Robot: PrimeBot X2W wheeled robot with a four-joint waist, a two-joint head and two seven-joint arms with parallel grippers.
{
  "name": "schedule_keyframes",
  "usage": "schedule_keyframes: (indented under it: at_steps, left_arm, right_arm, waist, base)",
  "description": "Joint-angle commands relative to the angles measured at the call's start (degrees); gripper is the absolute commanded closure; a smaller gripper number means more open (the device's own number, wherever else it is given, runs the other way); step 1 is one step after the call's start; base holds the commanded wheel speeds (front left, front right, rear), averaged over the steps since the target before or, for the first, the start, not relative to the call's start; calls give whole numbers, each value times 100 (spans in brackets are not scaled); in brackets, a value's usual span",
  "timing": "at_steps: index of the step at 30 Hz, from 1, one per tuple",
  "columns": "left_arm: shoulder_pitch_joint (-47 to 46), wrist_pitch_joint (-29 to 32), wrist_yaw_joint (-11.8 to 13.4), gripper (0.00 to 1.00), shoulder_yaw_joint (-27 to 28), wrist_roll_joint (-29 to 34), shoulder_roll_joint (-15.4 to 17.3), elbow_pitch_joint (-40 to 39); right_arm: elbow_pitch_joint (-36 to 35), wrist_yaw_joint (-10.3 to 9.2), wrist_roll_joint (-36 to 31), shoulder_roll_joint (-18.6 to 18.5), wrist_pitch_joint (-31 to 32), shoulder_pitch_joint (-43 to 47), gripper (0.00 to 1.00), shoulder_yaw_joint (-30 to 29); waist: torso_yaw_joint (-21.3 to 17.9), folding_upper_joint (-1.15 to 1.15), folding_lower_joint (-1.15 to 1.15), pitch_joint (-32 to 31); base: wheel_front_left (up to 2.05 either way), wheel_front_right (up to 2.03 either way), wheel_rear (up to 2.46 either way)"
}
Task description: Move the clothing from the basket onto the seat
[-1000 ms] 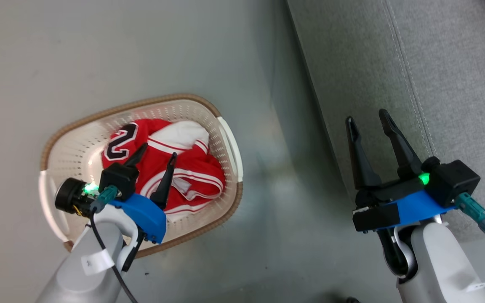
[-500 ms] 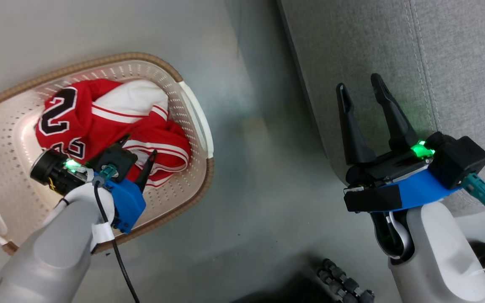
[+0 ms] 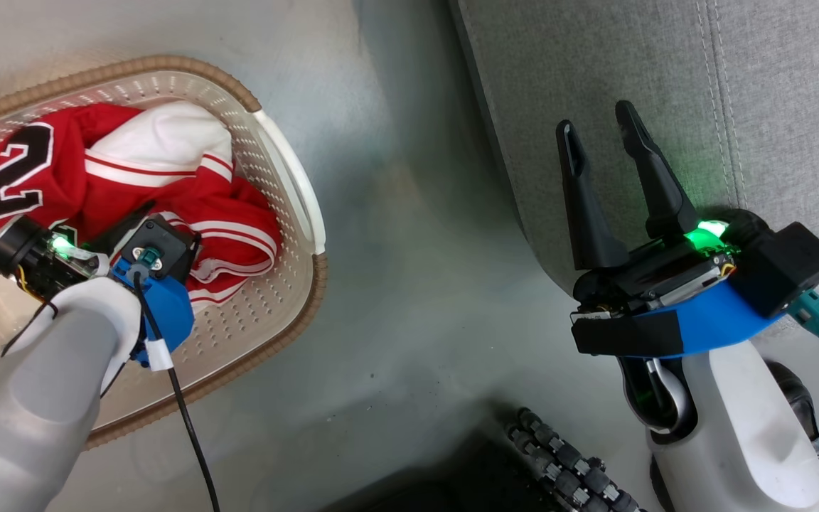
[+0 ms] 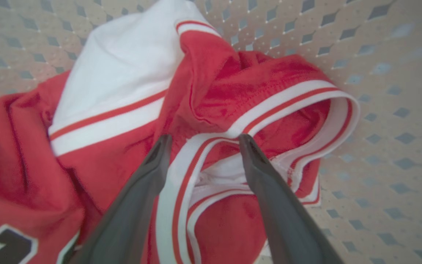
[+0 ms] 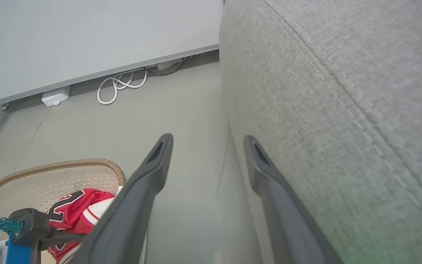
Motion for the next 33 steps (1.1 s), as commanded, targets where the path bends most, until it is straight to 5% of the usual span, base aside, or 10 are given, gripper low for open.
schedule_keyframes:
  at_steps: [1, 15, 21, 22, 23, 33]
  left_arm:
    - [-129, 47, 50, 0, -55, 70, 35, 52]
    - [-433, 365, 745, 0, -269, 426, 101, 505]
    - [-461, 443, 778, 0, -224, 294, 35, 591]
    - [-465, 466, 771, 60, -230, 290, 14, 604]
    - [-465, 483, 752, 100, -232, 260, -9, 616]
    - [-438, 515, 643, 100, -269, 114, -103, 699]
  right_arm:
    - [67, 1, 67, 9, 6, -65, 0, 1]
    - [77, 1, 225, 9, 8, -104, 0, 84]
    - [81, 1, 244, 9, 8, -99, 0, 105]
    - [81, 1, 239, 9, 8, -101, 0, 107]
    - [80, 1, 233, 9, 8, -102, 0, 107]
    - [62, 1, 203, 9, 7, -85, 0, 95]
  waist:
    - [-32, 0, 0, 46]
    - [-78, 0, 0, 153]
    - [-79, 0, 0, 173]
    - [-78, 0, 0, 172]
    - [-76, 0, 0, 171]
    - [-54, 0, 0, 122]
  base:
    - [0, 0, 0]
    - [0, 0, 0]
    - [0, 0, 0]
    - [0, 0, 0]
    - [0, 0, 0]
    - [0, 0, 0]
